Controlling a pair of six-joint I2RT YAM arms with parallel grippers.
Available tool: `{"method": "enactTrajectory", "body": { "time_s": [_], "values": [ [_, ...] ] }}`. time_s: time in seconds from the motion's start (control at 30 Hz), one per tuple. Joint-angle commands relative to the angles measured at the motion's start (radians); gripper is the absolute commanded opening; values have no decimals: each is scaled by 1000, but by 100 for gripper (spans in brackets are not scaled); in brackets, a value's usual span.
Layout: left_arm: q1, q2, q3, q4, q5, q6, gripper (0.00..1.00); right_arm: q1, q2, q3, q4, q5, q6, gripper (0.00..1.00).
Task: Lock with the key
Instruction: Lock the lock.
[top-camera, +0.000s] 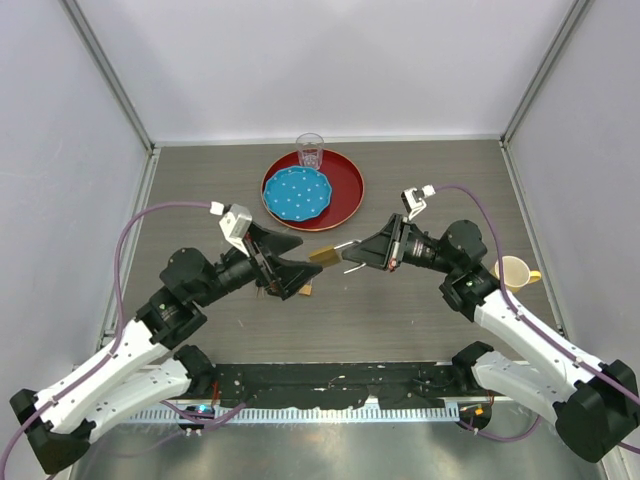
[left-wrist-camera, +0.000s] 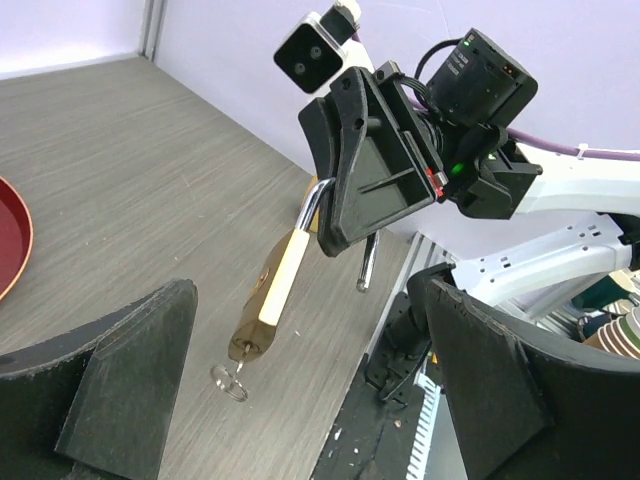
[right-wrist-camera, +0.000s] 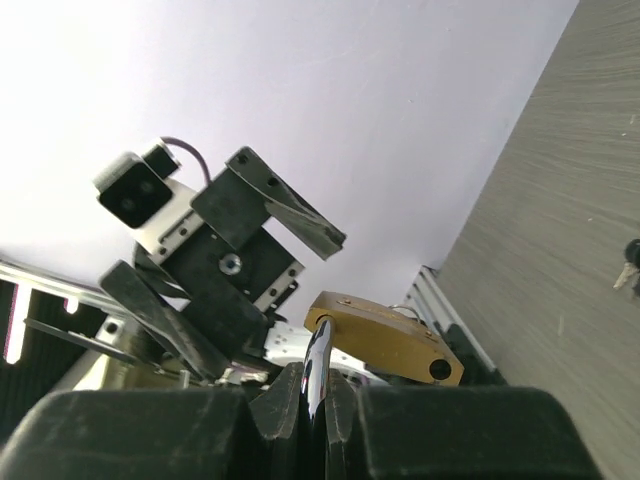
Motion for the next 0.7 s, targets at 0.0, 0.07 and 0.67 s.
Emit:
{"method": "enactTrajectory", "body": {
  "time_s": [0.0,0.07,0.67],
  "values": [
    [-1,-25,-39,185,-30,41,100,1,-38,2,311,75,213,2],
    [-1,-17,-40,185,-16,61,100,2,-34,-9,340,81,241,2],
    [-1,115,4,203,144,113,61,1,-8,8,377,70,307,2]
  ]
}}
